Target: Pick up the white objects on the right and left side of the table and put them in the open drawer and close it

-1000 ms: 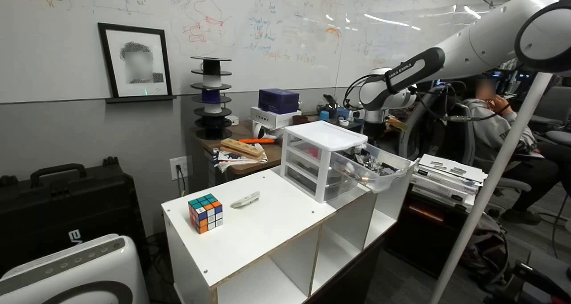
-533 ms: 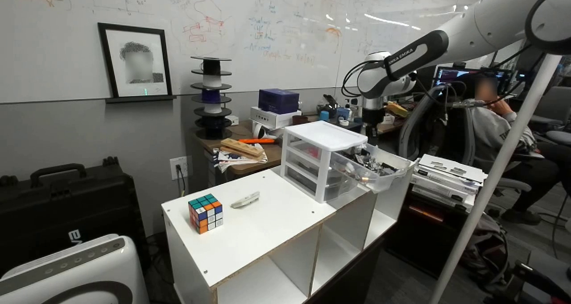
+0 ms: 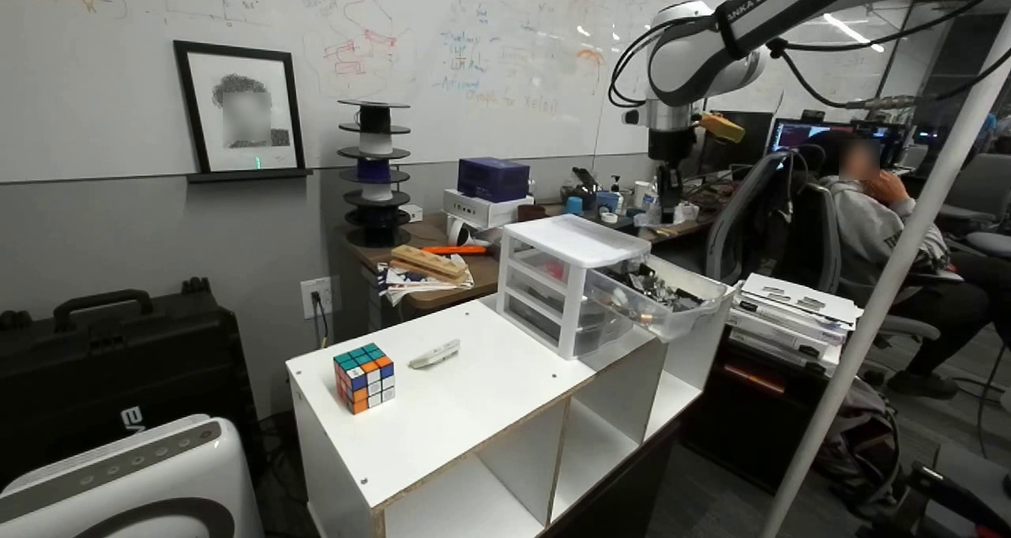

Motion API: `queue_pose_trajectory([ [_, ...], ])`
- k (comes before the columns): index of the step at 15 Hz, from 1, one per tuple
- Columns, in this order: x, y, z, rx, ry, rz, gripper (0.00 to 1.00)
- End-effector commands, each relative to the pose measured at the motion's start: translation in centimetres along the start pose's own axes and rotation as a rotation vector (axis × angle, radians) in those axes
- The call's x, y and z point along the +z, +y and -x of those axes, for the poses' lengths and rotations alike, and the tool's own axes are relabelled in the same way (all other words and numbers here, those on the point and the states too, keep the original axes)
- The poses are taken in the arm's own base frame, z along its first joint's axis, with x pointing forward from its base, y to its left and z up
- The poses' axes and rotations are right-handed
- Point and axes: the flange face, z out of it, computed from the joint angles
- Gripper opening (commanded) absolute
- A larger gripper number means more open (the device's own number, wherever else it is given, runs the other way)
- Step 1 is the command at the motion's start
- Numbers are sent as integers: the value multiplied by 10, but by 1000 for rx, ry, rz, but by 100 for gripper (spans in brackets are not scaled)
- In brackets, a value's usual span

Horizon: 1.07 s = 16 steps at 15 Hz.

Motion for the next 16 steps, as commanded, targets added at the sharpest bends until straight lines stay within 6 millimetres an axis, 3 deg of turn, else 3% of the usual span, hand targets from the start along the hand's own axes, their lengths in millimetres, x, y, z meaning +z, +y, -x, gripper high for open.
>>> queue_pose_trajectory([
  [1,-46,-63,11,-84,14,11,11],
  [4,-66,-120,8,-141,17,7,10],
  [6,-69,-163,8,-190,-7,-16,10],
  [8,-66,-208,10,-231,-37,-42,9],
  [10,-59,-238,10,-253,-75,-63,10],
  [13,-45,-260,11,-250,-93,-55,10],
  [16,-36,-251,11,-192,-30,14,9],
])
